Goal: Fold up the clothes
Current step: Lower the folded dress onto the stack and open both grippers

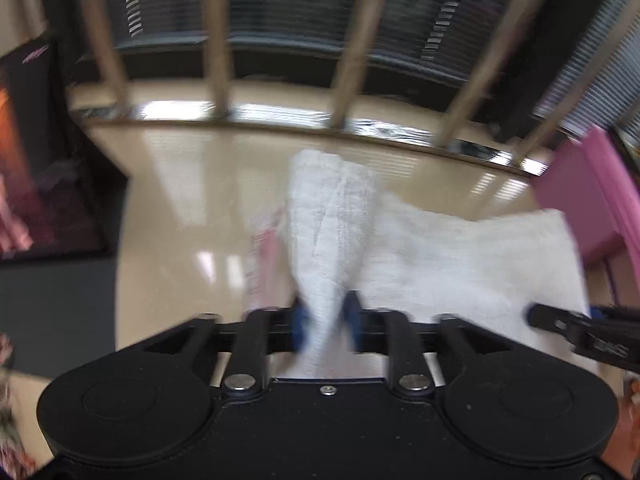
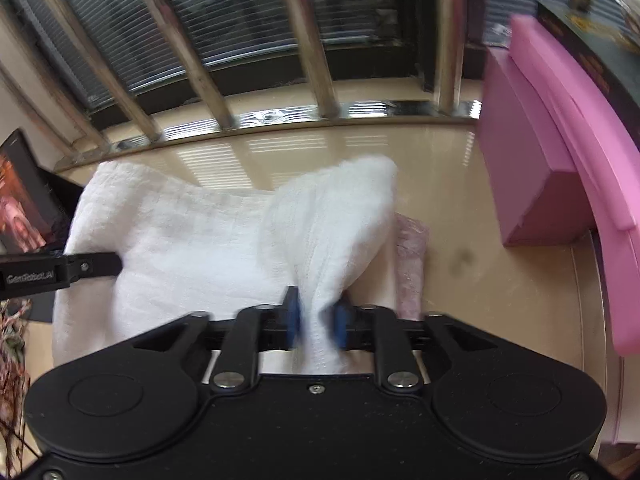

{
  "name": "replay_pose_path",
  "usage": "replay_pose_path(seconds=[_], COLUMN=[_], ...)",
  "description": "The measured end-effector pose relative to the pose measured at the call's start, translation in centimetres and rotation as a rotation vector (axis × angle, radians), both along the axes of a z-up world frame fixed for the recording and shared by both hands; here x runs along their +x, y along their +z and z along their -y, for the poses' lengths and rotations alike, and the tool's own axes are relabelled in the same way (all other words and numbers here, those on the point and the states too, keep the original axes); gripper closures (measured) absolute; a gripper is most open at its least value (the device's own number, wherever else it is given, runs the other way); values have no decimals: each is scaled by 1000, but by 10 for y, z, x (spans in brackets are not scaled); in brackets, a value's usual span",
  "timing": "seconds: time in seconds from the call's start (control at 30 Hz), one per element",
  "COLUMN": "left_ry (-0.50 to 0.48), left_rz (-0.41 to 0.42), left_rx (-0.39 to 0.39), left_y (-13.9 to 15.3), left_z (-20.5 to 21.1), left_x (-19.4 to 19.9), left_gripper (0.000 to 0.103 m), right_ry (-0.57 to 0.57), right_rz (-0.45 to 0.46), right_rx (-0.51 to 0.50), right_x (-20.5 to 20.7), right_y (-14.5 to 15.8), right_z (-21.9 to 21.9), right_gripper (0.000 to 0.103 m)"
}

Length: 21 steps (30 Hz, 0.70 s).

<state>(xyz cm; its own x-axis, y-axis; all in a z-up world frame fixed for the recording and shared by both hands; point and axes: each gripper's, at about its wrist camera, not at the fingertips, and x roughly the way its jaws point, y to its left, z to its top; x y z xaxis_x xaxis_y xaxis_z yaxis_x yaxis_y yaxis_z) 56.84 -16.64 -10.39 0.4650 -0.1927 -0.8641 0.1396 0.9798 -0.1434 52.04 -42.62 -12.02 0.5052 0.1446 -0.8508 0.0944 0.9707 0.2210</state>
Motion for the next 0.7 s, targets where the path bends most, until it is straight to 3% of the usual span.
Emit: replay_pose_path(seconds=[0.03,0.07,0.2,0.23,0.3,0.33,0.37,0.5,0.7], left_ry=[37,53,109,86,26,1,-25,-48,-26], left_rz=[-1,34,187,208,192,167,141,96,90], left_rx=[5,4,-1,-8,-24,-20,-14,58,50], left_y=[1,7,33,36,35,31,26,0,-16], left_z=[-4,-8,-23,-23,-18,-13,-8,4,1], left_x=[0,-4,-20,-23,-24,-23,-22,-22,-18], left_gripper=[56,52,48,49,70,83,84,84,84], right_ry=[-22,-41,-46,-40,-11,6,22,28,2], right_rz=[8,30,161,192,232,241,237,160,81], right_rx=[-4,-16,-103,-126,-137,-132,-133,-161,-166], right_x=[-2,-6,-28,-33,-41,-43,-43,-35,-18], right_y=[3,8,34,40,46,47,46,24,-5], right_z=[3,6,8,6,1,-2,-5,-13,-13], right_gripper=[51,46,45,45,55,74,86,86,87])
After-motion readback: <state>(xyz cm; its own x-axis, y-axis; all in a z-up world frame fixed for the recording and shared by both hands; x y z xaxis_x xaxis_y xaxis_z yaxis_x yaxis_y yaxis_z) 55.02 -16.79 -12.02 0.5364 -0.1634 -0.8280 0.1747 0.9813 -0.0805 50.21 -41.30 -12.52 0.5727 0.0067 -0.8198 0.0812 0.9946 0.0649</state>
